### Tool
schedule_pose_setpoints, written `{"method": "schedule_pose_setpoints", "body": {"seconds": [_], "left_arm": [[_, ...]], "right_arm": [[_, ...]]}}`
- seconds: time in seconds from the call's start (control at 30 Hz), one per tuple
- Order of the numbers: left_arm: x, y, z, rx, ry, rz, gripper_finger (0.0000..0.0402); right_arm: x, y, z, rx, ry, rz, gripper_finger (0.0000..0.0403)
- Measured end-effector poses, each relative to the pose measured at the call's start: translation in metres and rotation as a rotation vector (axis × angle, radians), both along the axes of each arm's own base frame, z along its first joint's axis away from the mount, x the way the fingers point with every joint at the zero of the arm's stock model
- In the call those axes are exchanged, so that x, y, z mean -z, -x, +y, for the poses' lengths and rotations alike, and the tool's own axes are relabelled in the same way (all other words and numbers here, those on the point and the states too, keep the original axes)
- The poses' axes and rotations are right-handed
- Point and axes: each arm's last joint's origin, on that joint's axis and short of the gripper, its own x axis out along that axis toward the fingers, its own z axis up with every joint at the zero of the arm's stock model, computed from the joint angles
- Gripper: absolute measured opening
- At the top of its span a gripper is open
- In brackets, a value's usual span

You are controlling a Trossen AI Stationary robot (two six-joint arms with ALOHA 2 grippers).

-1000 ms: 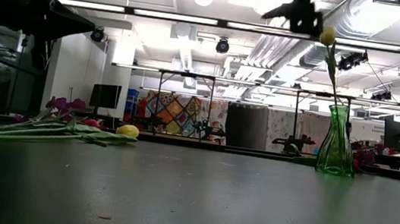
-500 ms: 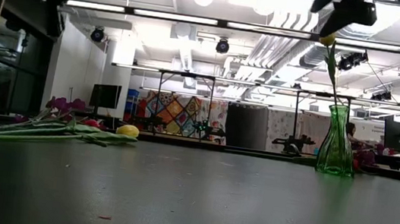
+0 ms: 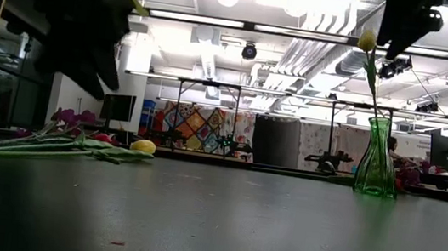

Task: Sort flowers into vase by color
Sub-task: Put the top yellow tulip into the green flower vase

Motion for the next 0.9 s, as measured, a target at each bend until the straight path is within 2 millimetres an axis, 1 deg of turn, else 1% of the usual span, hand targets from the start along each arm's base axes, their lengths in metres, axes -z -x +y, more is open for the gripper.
{"method": "schedule_pose_setpoints", "body": {"seconds": [0.17,0.37,0.67,0.9], "left_arm": [[0.018,-0.020,0.006,-0.060,-0.034,0.090,0.0177],[0.037,-0.034,0.017,-0.113,-0.039,0.190,0.0182],[0.064,-0.041,0.030,-0.134,-0.059,0.312,0.0182],[0.070,-0.045,0.032,-0.142,-0.068,0.318,0.0182]], "right_arm": [[-0.003,0.005,-0.001,0.034,0.019,-0.017,0.0254],[-0.003,0.005,-0.002,0.041,0.036,-0.018,0.0254],[-0.003,0.005,-0.002,0.068,0.039,-0.028,0.0254],[-0.003,0.005,-0.003,0.089,0.050,-0.035,0.0254]]}}
